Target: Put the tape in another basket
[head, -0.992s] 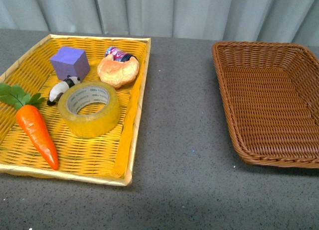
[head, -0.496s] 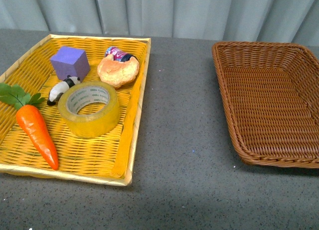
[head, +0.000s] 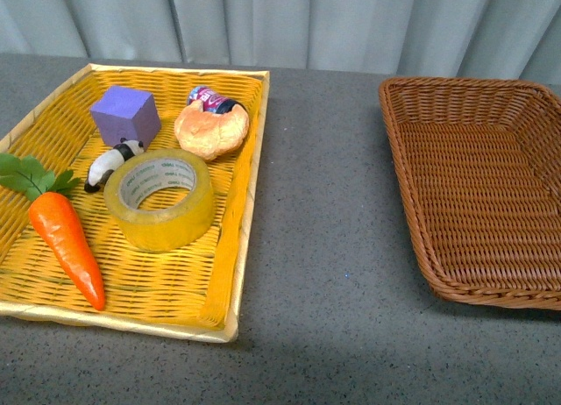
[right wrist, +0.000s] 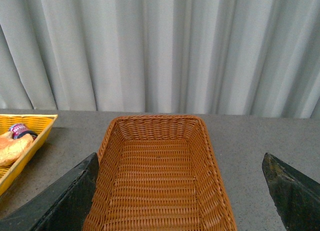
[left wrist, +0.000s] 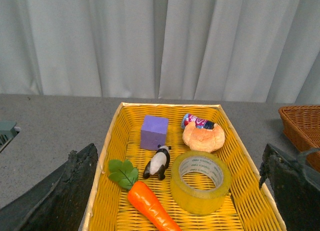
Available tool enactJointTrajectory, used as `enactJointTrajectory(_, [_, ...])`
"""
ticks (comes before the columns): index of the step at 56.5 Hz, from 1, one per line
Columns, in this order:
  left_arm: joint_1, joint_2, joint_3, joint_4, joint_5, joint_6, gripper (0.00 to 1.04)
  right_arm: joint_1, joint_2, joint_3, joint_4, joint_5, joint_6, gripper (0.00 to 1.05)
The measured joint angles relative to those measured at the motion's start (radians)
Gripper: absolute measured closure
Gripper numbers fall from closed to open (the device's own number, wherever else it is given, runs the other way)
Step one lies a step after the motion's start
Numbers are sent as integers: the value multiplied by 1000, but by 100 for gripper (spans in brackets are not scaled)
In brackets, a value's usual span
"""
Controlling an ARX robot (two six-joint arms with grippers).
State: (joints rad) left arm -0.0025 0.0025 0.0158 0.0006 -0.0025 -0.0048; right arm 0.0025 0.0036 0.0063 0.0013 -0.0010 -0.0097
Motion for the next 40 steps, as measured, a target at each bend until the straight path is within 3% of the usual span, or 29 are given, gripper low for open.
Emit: enactJointTrajectory(40, [0, 0, 0, 0, 0, 0, 7, 0, 0, 0, 0, 0, 0, 9])
